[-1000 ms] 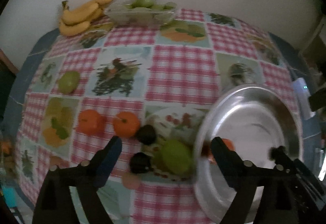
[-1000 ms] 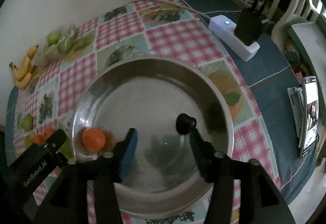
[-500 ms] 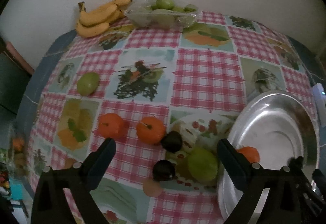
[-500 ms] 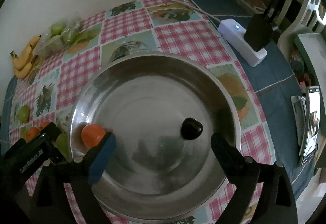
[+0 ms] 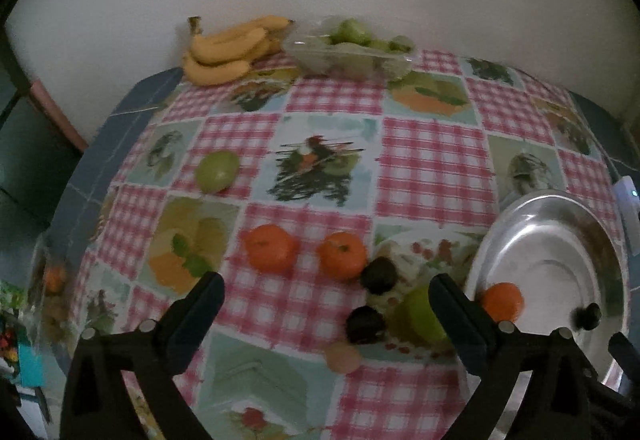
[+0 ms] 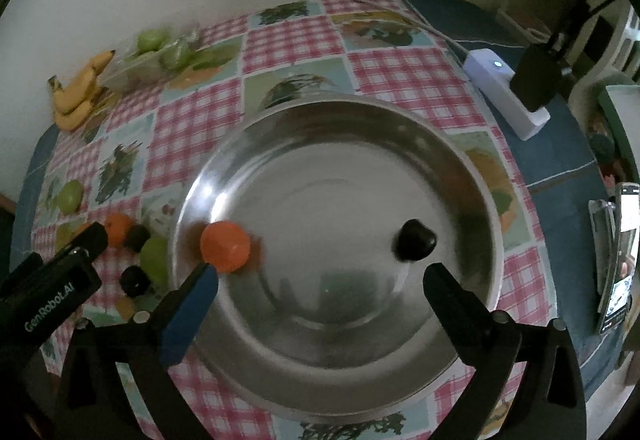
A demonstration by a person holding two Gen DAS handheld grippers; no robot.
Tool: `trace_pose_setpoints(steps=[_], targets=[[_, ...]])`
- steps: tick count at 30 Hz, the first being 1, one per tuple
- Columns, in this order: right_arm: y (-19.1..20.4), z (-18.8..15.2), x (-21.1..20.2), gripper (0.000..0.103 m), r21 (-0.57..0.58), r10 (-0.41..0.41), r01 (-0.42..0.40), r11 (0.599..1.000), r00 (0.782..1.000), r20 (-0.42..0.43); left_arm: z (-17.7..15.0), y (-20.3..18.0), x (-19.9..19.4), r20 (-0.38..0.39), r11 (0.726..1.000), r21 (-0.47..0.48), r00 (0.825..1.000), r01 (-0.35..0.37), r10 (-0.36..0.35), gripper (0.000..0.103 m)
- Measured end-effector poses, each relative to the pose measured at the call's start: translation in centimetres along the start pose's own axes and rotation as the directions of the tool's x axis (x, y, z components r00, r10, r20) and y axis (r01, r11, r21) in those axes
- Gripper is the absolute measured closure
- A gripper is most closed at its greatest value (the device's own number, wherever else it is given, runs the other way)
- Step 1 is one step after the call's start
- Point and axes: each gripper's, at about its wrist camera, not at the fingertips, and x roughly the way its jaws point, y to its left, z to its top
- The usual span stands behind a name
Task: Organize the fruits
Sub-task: 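Lift both tools out of the steel bowl and back over the fruit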
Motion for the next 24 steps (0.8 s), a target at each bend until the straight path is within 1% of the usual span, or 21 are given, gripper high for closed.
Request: trace_pose_setpoints(steps=[3, 5, 7, 9, 10, 15, 20, 24], targets=[[0.6, -0.3, -0.2, 0.001, -0.013, 0.009, -0.009, 1.000, 1.000, -0.003, -0.8, 1.4, -0.3, 0.024, 1.000, -0.025, 1.000, -0.010, 0.010, 0.000], [1.1, -0.4, -0.4, 0.001, -0.027, 0.005, -0.005, 1.000, 1.000, 0.003, -1.2, 2.1, -0.2, 0.024, 0.999, -0.042, 1.000, -0.017, 0.018, 0.000], [1.4, -0.6, -0.6, 0.001, -0.034, 0.012, -0.012, 0.999, 1.000, 0.009, -1.5, 3.2, 0.0, 0.019, 0.998, -0.068, 1.000, -0.005, 0.006, 0.000], [1.8, -0.9, -0.7, 0.001, -0.035, 0.039, -0.038, 0.999, 0.999, 0.015, -1.8, 4.1, 0.1, 0.014, 0.997, -0.078, 1.000, 0.018, -0.017, 0.000], [1.9, -0.9, -0.7, 0.001, -0.035, 0.046, -0.045, 0.998, 0.999, 0.017, -2.0, 4.4, 0.2, 0.010, 0.997, -0.080, 1.000, 0.015, -0.014, 0.000], [3.0, -1.4, -0.6, 0.001, -0.061, 0.027, -0.026, 0.998, 0.999, 0.019, -2.4, 6.7, 0.1, 0.006, 0.993, -0.114, 1.000, -0.009, 0.010, 0.000], [4.7, -2.1, -1.1, 0.001, -0.092, 0.048, -0.045, 0.995, 0.999, 0.025, -2.8, 8.5, -0.1, -0.002, 0.993, -0.120, 1.000, -0.002, 0.002, 0.000], [6.4, -2.4, -1.2, 0.001, -0.141, 0.037, -0.034, 0.989, 0.999, 0.023, -3.0, 9.2, -0.2, -0.008, 0.994, -0.111, 1.000, 0.018, -0.019, 0.000]])
